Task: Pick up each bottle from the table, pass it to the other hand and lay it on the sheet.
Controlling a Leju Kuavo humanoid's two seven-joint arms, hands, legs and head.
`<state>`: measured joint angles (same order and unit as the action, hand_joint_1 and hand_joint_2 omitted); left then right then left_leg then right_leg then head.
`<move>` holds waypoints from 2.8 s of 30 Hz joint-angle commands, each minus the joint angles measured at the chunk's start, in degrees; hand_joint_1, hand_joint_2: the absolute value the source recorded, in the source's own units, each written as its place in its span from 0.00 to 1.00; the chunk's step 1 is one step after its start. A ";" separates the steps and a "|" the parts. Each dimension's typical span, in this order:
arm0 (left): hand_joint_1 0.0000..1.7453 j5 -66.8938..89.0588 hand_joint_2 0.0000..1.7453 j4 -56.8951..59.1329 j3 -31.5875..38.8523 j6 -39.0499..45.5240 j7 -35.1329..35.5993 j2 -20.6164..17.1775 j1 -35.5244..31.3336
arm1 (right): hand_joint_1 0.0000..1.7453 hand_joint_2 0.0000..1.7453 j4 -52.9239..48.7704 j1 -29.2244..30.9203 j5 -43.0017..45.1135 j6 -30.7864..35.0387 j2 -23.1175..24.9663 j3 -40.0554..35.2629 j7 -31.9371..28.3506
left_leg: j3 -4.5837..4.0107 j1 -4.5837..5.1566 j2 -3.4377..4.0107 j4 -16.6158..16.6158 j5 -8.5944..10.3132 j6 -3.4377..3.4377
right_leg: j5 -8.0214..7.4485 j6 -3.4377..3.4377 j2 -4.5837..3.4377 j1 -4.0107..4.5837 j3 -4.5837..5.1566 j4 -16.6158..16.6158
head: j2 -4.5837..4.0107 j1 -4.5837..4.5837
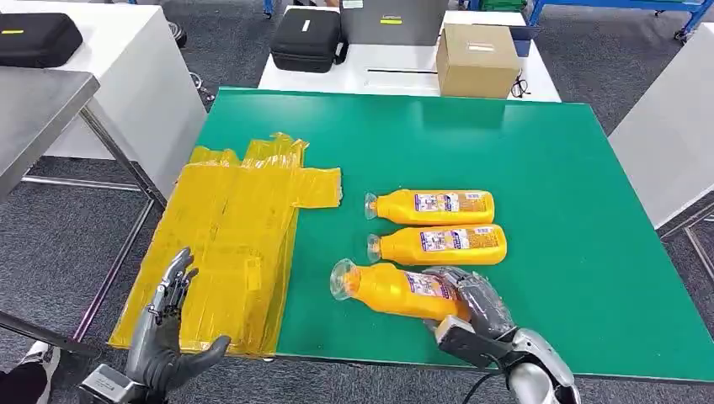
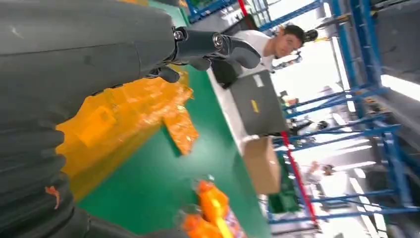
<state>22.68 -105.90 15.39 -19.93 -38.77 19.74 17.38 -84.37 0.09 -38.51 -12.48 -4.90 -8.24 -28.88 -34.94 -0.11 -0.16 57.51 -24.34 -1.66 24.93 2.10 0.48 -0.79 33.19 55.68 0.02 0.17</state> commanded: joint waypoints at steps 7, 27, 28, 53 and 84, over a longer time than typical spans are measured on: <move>0.00 0.12 1.00 17.04 -9.38 0.73 -1.23 -6.46 -8.79 | 0.87 1.00 8.38 7.00 3.88 -4.25 4.67 -6.43 -3.82 | 0.21 0.02 0.06 -0.13 0.03 0.08 | -0.02 -0.08 -0.07 0.01 -0.16 -0.09 | 0.00 -0.02; 0.00 0.29 1.00 28.23 -33.58 -0.77 0.08 -16.13 -15.63 | 0.94 1.00 16.13 8.38 7.39 -5.54 4.89 -17.54 -4.00 | 0.20 -0.01 0.03 -0.10 -0.01 0.06 | 0.02 -0.08 -0.04 0.02 -0.17 -0.07 | 0.00 -0.02; 0.00 0.26 1.00 28.25 -34.15 -1.08 -0.47 -16.29 -15.75 | 0.95 1.00 16.52 8.43 7.52 -5.55 4.83 -17.72 -3.84 | 0.19 0.00 0.01 -0.10 0.00 0.06 | 0.02 -0.07 -0.02 0.01 -0.17 -0.07 | 0.00 -0.02; 0.99 0.69 1.00 26.52 -36.15 0.24 -0.58 -16.13 -15.98 | 1.00 1.00 16.17 8.51 6.77 -6.68 3.79 -24.56 -3.63 | 0.18 -0.04 0.09 -0.02 -0.06 0.09 | 0.04 -0.09 -0.11 0.05 -0.16 -0.03 | 0.00 -0.02; 1.00 7.01 1.00 2.98 -20.34 19.65 5.12 -14.86 -8.49 | 0.00 1.00 1.96 0.91 6.14 0.30 3.11 -15.08 -1.14 | 0.04 -0.07 0.04 0.09 -0.08 0.09 | 0.08 -0.09 -0.04 0.08 -0.02 0.06 | 0.00 0.00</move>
<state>25.50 -92.38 -14.56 -8.41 -38.03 4.50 6.75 -75.97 4.90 -30.40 -16.09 -1.95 -30.67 -31.72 -34.95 -0.11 -0.13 57.51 -24.32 -1.65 24.93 2.10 0.47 -0.79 33.24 55.69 0.02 0.18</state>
